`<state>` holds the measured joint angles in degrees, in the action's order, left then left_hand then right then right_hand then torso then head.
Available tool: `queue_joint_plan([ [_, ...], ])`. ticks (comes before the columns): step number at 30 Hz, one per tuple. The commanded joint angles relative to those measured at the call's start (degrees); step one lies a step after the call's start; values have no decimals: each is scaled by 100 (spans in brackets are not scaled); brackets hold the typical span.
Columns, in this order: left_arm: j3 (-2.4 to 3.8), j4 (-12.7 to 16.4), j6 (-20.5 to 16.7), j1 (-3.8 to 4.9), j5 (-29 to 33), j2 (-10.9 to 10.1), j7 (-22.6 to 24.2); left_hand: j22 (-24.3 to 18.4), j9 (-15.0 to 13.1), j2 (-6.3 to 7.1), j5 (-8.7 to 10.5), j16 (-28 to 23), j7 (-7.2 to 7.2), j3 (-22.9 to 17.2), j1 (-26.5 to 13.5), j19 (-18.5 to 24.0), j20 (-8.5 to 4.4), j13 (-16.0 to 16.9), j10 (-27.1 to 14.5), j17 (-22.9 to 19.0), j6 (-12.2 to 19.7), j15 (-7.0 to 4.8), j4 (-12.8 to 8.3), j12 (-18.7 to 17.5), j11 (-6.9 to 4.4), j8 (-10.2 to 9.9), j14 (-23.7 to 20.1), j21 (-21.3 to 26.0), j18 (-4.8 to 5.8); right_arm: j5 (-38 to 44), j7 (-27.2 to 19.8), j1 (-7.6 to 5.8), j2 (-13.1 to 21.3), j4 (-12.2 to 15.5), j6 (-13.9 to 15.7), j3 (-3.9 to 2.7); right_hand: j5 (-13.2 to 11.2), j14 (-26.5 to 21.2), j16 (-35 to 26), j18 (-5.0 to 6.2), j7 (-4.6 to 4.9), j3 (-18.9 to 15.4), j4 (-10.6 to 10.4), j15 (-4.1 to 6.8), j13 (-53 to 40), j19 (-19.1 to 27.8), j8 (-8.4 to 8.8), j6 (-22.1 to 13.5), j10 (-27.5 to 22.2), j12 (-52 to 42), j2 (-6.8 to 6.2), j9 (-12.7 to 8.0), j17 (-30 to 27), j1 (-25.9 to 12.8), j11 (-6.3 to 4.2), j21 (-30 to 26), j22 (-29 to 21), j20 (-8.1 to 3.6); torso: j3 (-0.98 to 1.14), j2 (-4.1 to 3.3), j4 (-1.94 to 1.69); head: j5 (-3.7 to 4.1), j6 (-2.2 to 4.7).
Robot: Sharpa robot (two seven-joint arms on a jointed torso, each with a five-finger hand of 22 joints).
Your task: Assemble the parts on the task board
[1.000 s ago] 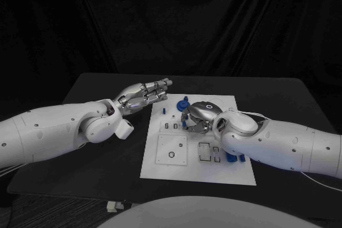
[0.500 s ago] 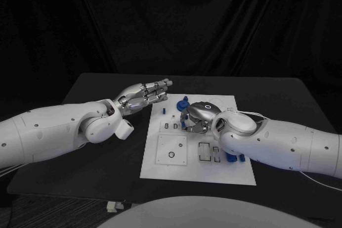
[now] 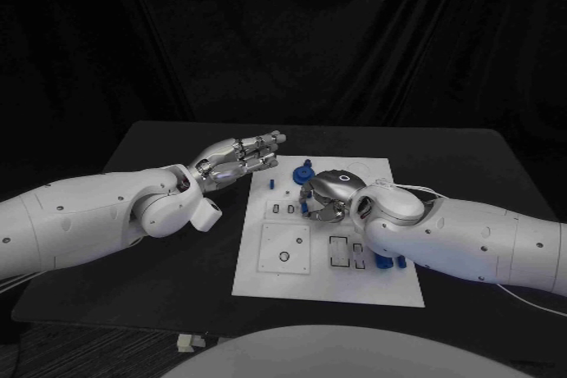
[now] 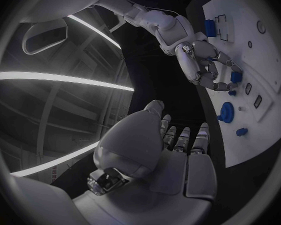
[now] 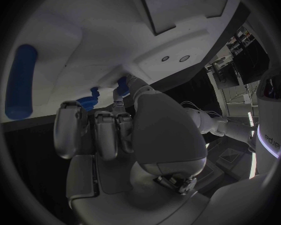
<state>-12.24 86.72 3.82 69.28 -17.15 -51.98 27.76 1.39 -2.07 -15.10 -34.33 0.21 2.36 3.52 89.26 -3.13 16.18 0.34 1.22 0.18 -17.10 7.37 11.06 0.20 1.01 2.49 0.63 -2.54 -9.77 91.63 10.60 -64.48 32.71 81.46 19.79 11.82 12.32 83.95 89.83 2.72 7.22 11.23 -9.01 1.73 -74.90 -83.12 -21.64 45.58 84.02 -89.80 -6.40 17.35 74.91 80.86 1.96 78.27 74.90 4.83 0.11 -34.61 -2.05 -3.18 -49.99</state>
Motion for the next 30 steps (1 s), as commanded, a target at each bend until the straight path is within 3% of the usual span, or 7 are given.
queue_joint_plan([
  [1, 6, 7, 56, -5, 11, 11, 58, 3, -8, -2, -22, 5, 25, -33, 47, -5, 19, 4, -5, 6, -24, 36, -12, 17, 38, -19, 3, -32, -53, 43, 99, 17, -8, -4, -64, -2, -49, 597, 4, 46, 0, -35, 3, -53, -1510, 35, 45, -65, 598, -20, -27, -15, 1488, -45, 54, -31, 1074, 24, 1, 2, -4, -4, -1],
  [11, 6, -1, 59, -5, 11, 22, 55, 3, -8, -2, -22, 5, 25, -33, 47, -5, 19, 4, -5, 6, -24, 36, -12, 17, 38, -19, 3, -32, -53, 43, 86, 17, -21, -20, -75, -2, -156, 590, -8, 50, 17, -65, 4, -46, -1510, 42, 138, -220, 598, -20, -50, -78, 1469, -64, 43, -56, 1071, 23, 1, 1, -3, 6, -1],
  [16, 6, -5, 58, -5, 11, 25, 53, 3, -7, -1, -23, 4, 25, -42, 45, -6, 19, 3, -10, 6, -13, 36, -17, 16, 39, -21, 2, -32, -52, 43, 70, 17, -20, -25, -67, -2, -231, 586, -14, 56, 34, -92, 1, -37, -1510, 52, 258, -432, 598, -20, -68, -166, 1460, -72, 31, -87, 1066, 15, 2, -2, 2, 3, -1],
  [20, 6, -9, 57, -5, 11, 25, 51, 2, -6, -1, -23, 4, 25, -44, 45, -5, 19, 1, -15, 6, -12, 35, -18, 14, 39, -21, 1, -31, -52, 43, 39, 17, -4, -22, -9, -2, -454, 582, -20, 58, 43, -164, -59, -28, -1510, 57, 406, -716, 598, -20, -122, -305, 1451, -131, 23, -113, 1064, 6, 0, 1, 0, 1, -1],
  [24, 6, -16, 53, -5, 11, 22, 50, 2, -6, -1, -23, 4, 25, -44, 45, -5, 19, 1, -15, 6, -12, 35, -18, 14, 39, -21, 1, -31, -52, 43, -8, 15, 46, 20, 117, -2, -832, 579, -25, 59, 47, -296, -286, -29, -1510, 55, 446, -833, 598, -20, -287, -414, 1444, -270, 24, -130, 1066, 4, 2, 0, 3, -1, -1],
  [30, 6, -15, 45, -5, 11, 20, 53, 3, -7, 0, -24, 5, 25, -49, 44, -6, 18, 1, -16, 6, -18, 35, -22, 13, 38, -21, 2, -32, -52, 43, -67, -23, 225, 229, 323, -3, -935, 579, -25, 60, 45, -419, -658, -28, -1510, 53, 415, -830, 598, -20, -466, -495, 1442, -357, 22, -144, 1067, 2, 1, 4, 1, -28, -1],
])
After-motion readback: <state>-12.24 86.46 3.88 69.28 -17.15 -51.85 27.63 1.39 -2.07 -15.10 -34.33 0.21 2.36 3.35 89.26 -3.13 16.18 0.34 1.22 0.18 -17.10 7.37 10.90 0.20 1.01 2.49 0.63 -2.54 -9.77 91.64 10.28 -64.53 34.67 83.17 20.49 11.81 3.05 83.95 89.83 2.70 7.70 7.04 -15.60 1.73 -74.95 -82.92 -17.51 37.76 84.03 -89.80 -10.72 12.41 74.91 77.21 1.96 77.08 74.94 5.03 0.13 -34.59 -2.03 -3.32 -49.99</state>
